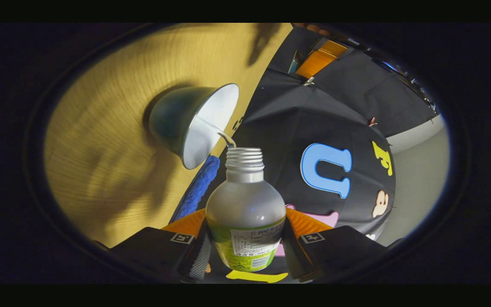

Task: Open the teacup lid with one hand, grasp the water bottle and pour water into the teacup with the other hand; after pouring, place the water bottle on the coaster and then close the teacup lid.

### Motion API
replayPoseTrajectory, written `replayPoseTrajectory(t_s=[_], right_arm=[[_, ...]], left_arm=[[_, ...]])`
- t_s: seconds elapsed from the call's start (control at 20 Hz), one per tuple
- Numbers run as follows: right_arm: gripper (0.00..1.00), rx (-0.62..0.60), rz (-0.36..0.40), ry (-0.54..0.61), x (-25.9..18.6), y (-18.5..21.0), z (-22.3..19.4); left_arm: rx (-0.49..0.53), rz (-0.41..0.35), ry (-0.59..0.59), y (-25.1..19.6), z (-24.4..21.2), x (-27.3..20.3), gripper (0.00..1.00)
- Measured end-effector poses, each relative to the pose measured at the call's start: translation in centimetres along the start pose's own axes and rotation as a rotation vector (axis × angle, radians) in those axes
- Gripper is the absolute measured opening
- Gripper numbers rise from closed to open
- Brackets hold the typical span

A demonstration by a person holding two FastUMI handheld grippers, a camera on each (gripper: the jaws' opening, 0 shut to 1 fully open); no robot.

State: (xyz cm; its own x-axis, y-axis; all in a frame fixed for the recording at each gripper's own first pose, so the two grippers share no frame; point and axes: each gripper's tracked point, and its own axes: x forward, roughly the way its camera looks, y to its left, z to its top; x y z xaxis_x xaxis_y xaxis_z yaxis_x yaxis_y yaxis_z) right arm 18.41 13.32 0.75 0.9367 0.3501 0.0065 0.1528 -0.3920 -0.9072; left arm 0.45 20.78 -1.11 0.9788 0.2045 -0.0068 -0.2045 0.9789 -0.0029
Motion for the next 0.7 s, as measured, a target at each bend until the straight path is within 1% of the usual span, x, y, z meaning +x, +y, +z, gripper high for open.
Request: replayPoseTrajectory(t_s=[0.7], right_arm=[[0.75,-0.107,-0.046,-0.032,0.1,-1.9,-0.4]], left_arm=[[-0.001,-0.008,0.002,-0.1,0.1,0.1,0.29]])
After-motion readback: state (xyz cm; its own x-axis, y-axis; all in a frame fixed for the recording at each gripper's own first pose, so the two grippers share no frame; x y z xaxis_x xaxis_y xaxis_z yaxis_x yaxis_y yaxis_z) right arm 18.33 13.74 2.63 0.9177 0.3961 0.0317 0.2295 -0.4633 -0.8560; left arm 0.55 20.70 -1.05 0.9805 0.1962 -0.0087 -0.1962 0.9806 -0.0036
